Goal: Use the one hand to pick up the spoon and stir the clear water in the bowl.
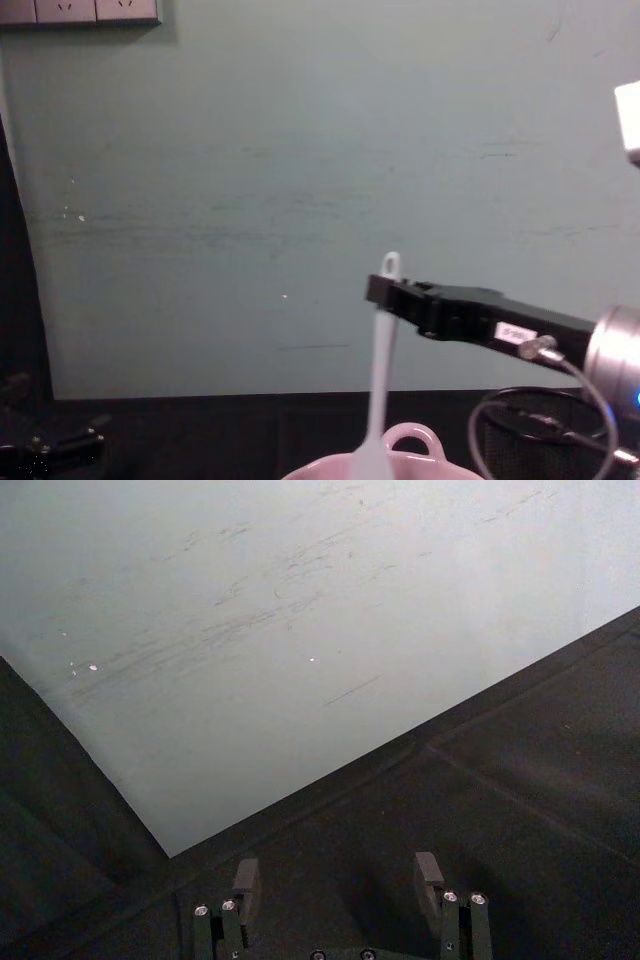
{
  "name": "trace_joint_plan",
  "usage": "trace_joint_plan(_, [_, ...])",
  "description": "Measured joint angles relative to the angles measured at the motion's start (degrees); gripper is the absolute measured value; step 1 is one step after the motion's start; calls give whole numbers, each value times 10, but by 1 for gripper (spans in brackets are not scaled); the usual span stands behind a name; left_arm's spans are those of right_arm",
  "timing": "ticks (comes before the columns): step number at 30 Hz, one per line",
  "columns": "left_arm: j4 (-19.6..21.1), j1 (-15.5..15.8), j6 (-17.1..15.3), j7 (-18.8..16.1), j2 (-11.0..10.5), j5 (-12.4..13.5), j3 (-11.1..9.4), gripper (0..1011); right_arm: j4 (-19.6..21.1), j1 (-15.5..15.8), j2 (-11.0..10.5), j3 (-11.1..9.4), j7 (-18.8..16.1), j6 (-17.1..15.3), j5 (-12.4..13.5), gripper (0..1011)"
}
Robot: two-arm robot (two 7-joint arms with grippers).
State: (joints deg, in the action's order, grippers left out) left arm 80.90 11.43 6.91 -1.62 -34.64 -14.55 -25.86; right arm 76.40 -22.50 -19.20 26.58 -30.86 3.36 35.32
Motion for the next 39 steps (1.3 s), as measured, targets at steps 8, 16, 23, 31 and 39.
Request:
trace_joint_plan(8, [0,0,0,0,0,0,0,1005,26,13,-24,-19,22,-2,-21,124])
trace_joint_plan(16, [0,0,0,0,0,0,0,1005,58,27,-40,-18,24,-17,-40,124])
trace_joint_plan(23, [0,0,0,0,0,0,0,1005,88,47,-39,-11,11,-24,-32,124])
trace_joint_plan(31, [0,0,0,0,0,0,0,1005,92,51,-20,3,-2,-24,-10,124])
trace_joint_plan(39, [0,0,0,0,0,0,0,1005,47,31,7,6,-12,-18,21,124])
